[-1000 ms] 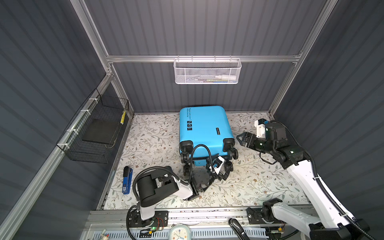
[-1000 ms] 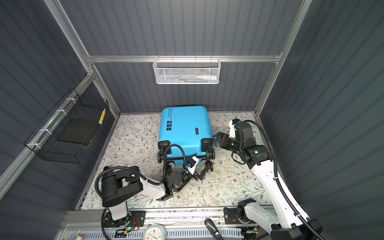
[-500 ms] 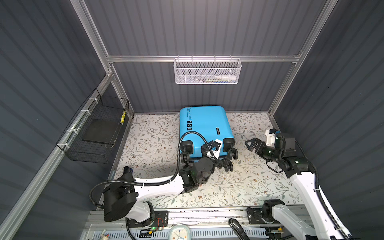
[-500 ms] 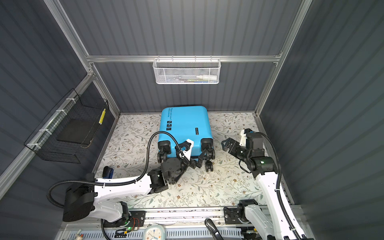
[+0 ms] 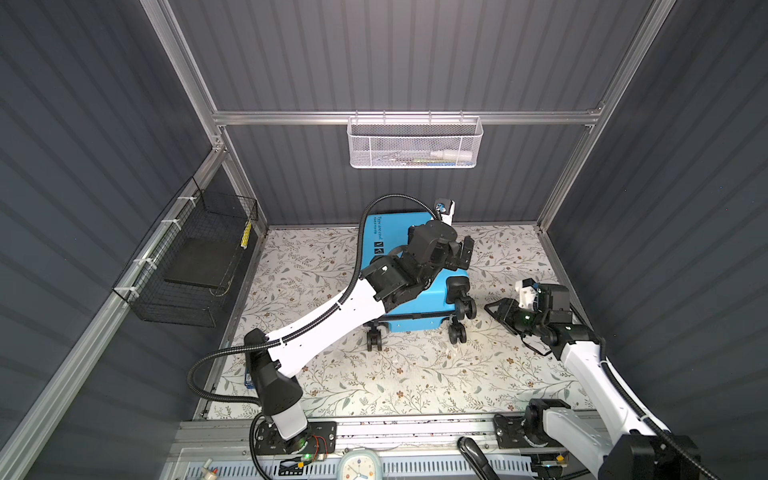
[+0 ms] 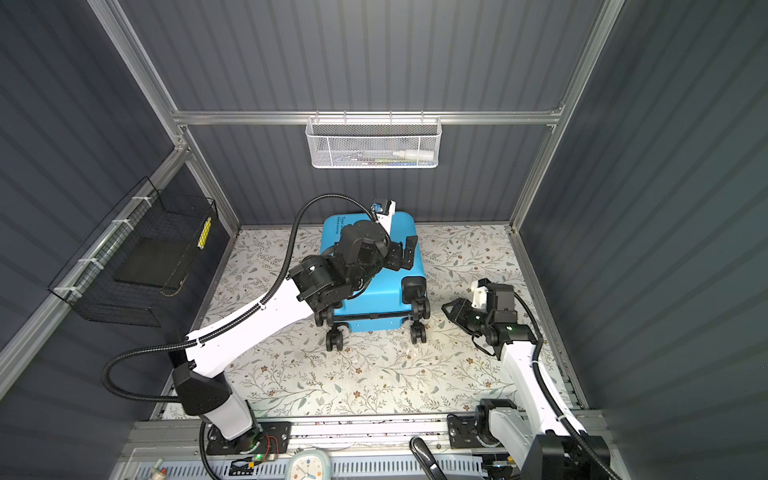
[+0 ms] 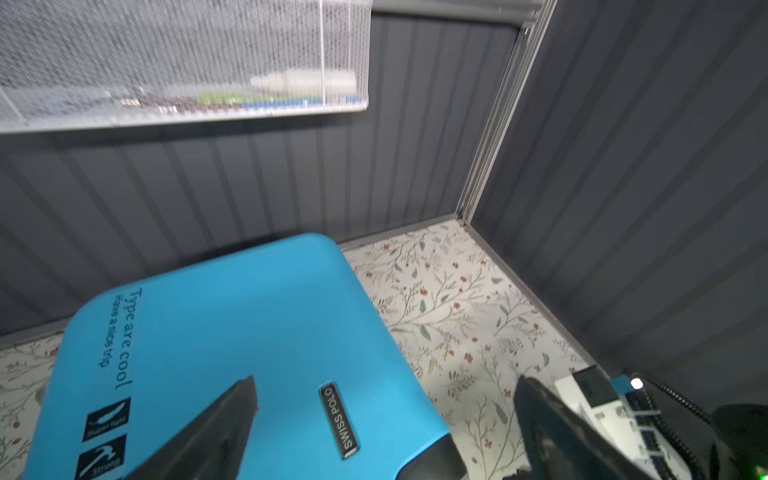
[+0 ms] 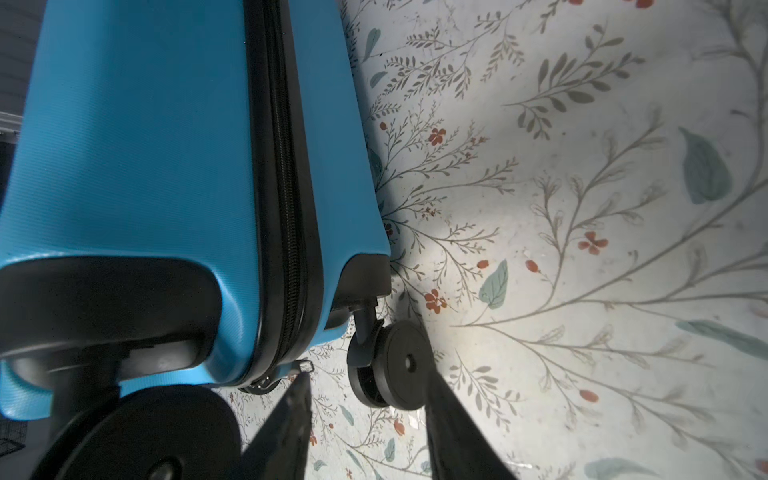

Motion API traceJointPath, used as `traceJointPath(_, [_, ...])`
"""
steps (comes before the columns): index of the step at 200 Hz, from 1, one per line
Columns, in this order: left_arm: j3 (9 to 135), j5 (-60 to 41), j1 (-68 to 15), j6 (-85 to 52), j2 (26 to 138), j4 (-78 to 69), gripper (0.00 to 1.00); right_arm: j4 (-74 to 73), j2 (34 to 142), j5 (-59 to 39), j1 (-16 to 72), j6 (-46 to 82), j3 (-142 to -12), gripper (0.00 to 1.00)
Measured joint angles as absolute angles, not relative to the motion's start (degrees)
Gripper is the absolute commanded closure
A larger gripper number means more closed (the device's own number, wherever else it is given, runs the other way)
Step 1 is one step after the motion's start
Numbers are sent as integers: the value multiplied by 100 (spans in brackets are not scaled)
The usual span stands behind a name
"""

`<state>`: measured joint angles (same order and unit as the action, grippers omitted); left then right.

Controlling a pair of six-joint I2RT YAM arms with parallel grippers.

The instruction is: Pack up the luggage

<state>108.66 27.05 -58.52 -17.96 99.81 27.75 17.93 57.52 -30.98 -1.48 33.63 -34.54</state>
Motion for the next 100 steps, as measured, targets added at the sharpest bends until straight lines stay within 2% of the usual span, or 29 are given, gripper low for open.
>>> traceJointPath(29, [10965,1964,-5730,-2263,10344,3664,0,1286,6193,-3319,-148,3332,-3371,75])
traceJointPath(57, [10927,1487,-5704,-2620,10348,3909,0,788,6803,-3468,-134,3347,-3371,76])
traceJointPath(100, [10654,1455,-5704,-2880,9998,3896,0,364,7356,-3452,200,3448,-3389,77])
